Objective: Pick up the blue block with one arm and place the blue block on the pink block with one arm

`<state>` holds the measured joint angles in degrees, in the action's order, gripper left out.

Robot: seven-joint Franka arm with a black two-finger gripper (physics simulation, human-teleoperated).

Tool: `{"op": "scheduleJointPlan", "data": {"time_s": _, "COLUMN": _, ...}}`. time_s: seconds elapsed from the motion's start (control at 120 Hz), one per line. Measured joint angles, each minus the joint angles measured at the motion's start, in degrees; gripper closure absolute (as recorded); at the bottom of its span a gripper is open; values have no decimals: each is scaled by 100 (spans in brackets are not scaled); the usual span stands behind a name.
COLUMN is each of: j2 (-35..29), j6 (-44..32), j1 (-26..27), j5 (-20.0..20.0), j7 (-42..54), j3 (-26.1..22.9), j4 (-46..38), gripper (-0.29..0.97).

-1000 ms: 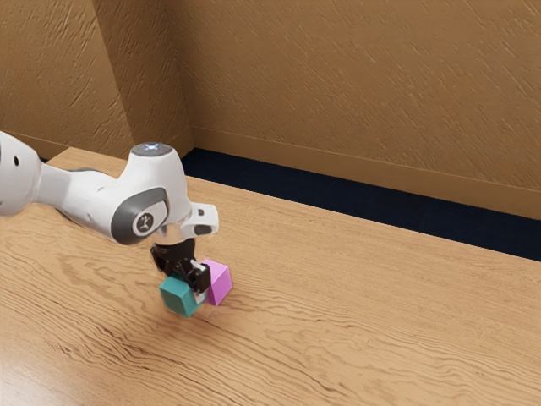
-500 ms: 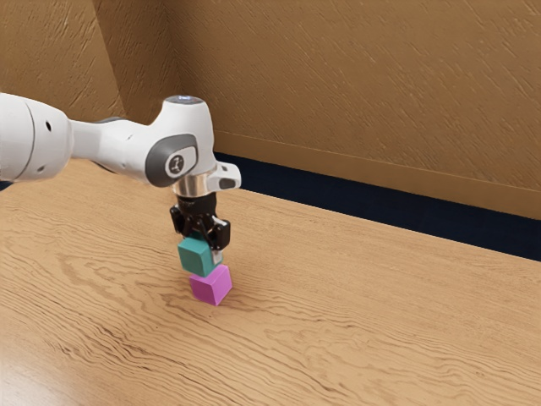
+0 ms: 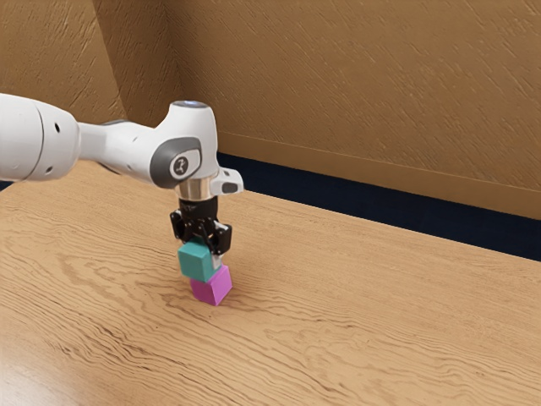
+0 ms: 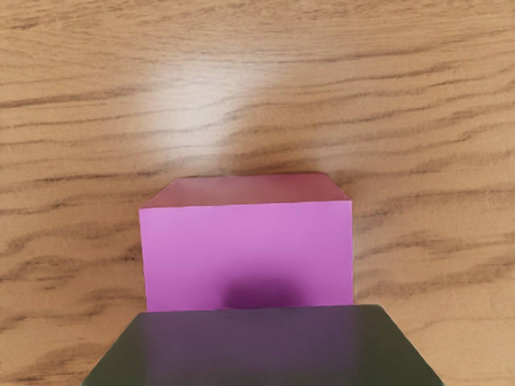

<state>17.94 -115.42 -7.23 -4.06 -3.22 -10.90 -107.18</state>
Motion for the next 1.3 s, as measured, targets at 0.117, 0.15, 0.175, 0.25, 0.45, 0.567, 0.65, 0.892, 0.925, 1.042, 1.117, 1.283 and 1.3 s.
{"op": "scheduleJointPlan", "data": {"time_s": 0.117, "j2": 68, "j6": -87, "j1": 2, "j5": -3, "j7": -26, "j3": 0, "j4": 27, "gripper": 30}}
{"op": "scheduleJointPlan", "data": {"time_s": 0.15, "j2": 101, "j6": -121, "j1": 2, "j5": -4, "j7": -30, "j3": 0, "j4": 35, "gripper": 30}}
{"op": "scheduleJointPlan", "data": {"time_s": 0.175, "j2": 122, "j6": -144, "j1": 2, "j5": -4, "j7": -33, "j3": 0, "j4": 54, "gripper": 30}}
{"op": "scheduleJointPlan", "data": {"time_s": 0.25, "j2": 164, "j6": -200, "j1": 2, "j5": -5, "j7": -40, "j3": 0, "j4": 106, "gripper": 30}}
{"op": "scheduleJointPlan", "data": {"time_s": 0.45, "j2": 212, "j6": -280, "j1": 2, "j5": -12, "j7": -55, "j3": 0, "j4": 96, "gripper": 30}}
{"op": "scheduleJointPlan", "data": {"time_s": 0.567, "j2": 244, "j6": -300, "j1": 8, "j5": -18, "j7": -61, "j3": 0, "j4": 71, "gripper": 30}}
{"op": "scheduleJointPlan", "data": {"time_s": 0.65, "j2": 248, "j6": -309, "j1": 18, "j5": -54, "j7": -64, "j3": 0, "j4": 65, "gripper": 30}}
{"op": "scheduleJointPlan", "data": {"time_s": 0.892, "j2": 249, "j6": -349, "j1": 20, "j5": -259, "j7": -36, "j3": 0, "j4": 63, "gripper": 30}}
{"op": "scheduleJointPlan", "data": {"time_s": 0.925, "j2": 249, "j6": -363, "j1": 20, "j5": -268, "j7": -31, "j3": 0, "j4": 63, "gripper": 30}}
{"op": "scheduleJointPlan", "data": {"time_s": 1.042, "j2": 263, "j6": -404, "j1": 20, "j5": -285, "j7": -14, "j3": 0, "j4": 63, "gripper": 30}}
{"op": "scheduleJointPlan", "data": {"time_s": 1.117, "j2": 276, "j6": -423, "j1": 20, "j5": -291, "j7": -5, "j3": 0, "j4": 63, "gripper": 30}}
{"op": "scheduleJointPlan", "data": {"time_s": 1.283, "j2": 307, "j6": -457, "j1": 19, "j5": -296, "j7": 7, "j3": 0, "j4": 56, "gripper": 26}}
{"op": "scheduleJointPlan", "data": {"time_s": 1.3, "j2": 308, "j6": -460, "j1": 18, "j5": -295, "j7": 8, "j3": 0, "j4": 56, "gripper": 26}}
